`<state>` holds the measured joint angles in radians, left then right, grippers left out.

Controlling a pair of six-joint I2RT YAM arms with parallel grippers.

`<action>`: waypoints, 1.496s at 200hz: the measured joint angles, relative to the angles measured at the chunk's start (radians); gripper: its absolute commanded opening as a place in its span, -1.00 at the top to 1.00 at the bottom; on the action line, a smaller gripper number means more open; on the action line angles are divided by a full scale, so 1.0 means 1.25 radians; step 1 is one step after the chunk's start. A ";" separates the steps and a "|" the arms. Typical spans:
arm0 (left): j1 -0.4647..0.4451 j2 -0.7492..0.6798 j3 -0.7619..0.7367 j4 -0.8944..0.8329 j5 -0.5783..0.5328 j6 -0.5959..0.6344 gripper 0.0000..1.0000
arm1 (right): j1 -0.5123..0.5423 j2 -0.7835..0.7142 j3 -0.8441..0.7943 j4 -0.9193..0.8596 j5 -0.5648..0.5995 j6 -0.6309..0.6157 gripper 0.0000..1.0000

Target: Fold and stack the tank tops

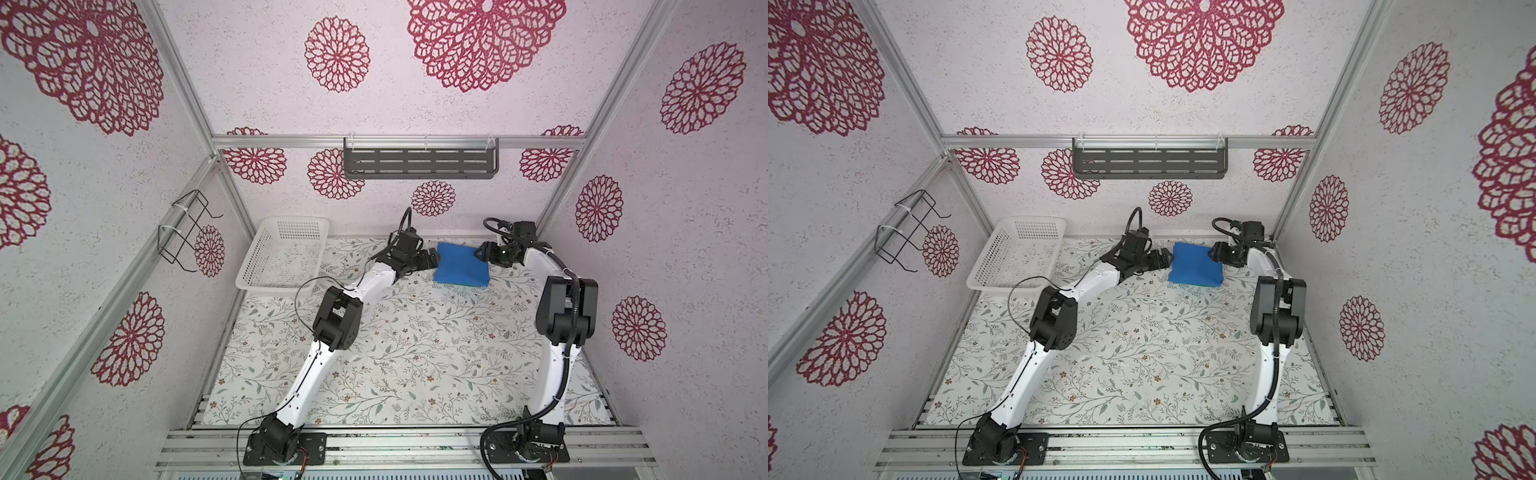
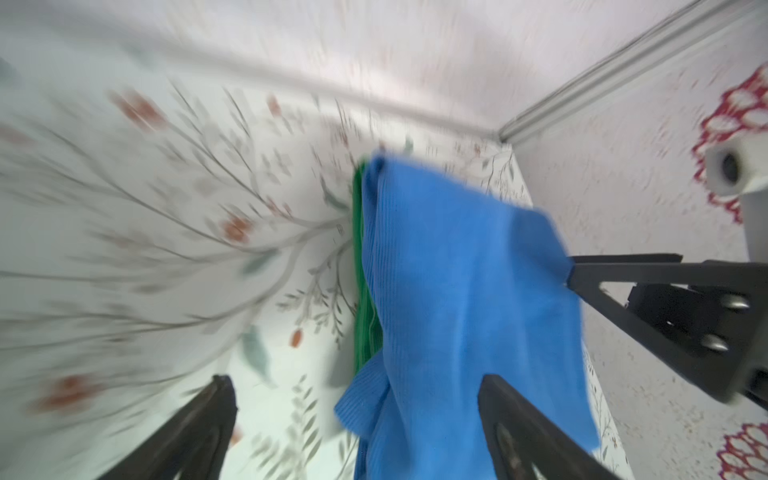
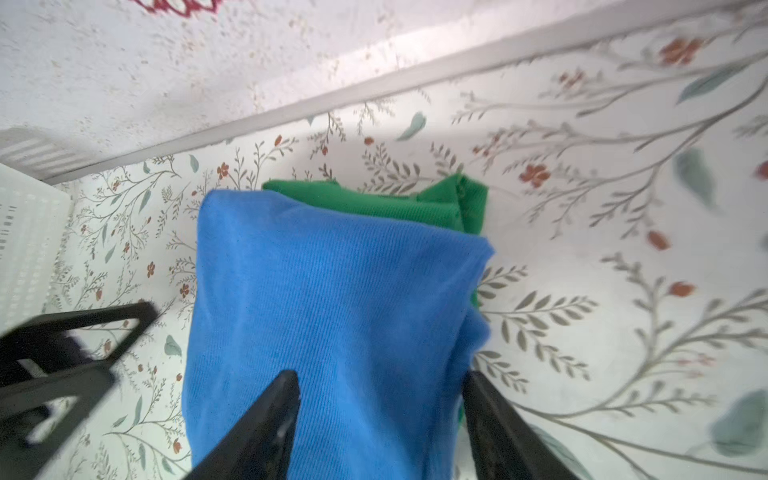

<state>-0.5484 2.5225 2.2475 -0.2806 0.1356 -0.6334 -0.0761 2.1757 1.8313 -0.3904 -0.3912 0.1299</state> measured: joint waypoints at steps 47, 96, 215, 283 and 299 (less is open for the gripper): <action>0.050 -0.487 -0.305 -0.018 -0.165 0.144 -0.95 | 0.011 -0.204 -0.103 0.016 0.078 0.005 -0.72; 0.030 -0.922 -0.734 -0.017 -0.325 0.184 -0.95 | 0.085 -0.548 -0.542 0.184 0.222 0.031 -0.98; 0.375 -1.137 -1.334 0.165 -0.512 0.301 -0.95 | 0.112 -0.919 -1.252 0.525 0.500 0.016 -0.98; 0.471 -0.954 -1.407 0.487 -0.396 0.326 -0.95 | 0.137 -0.832 -1.311 0.815 0.541 -0.008 -0.98; 0.495 -0.929 -1.409 0.525 -0.367 0.330 -0.95 | 0.138 -0.805 -1.311 0.867 0.543 -0.020 -0.98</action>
<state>0.0704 1.3617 0.4858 0.3756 -0.3229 -0.2207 0.0967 1.1690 0.1921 0.6937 0.2878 0.1043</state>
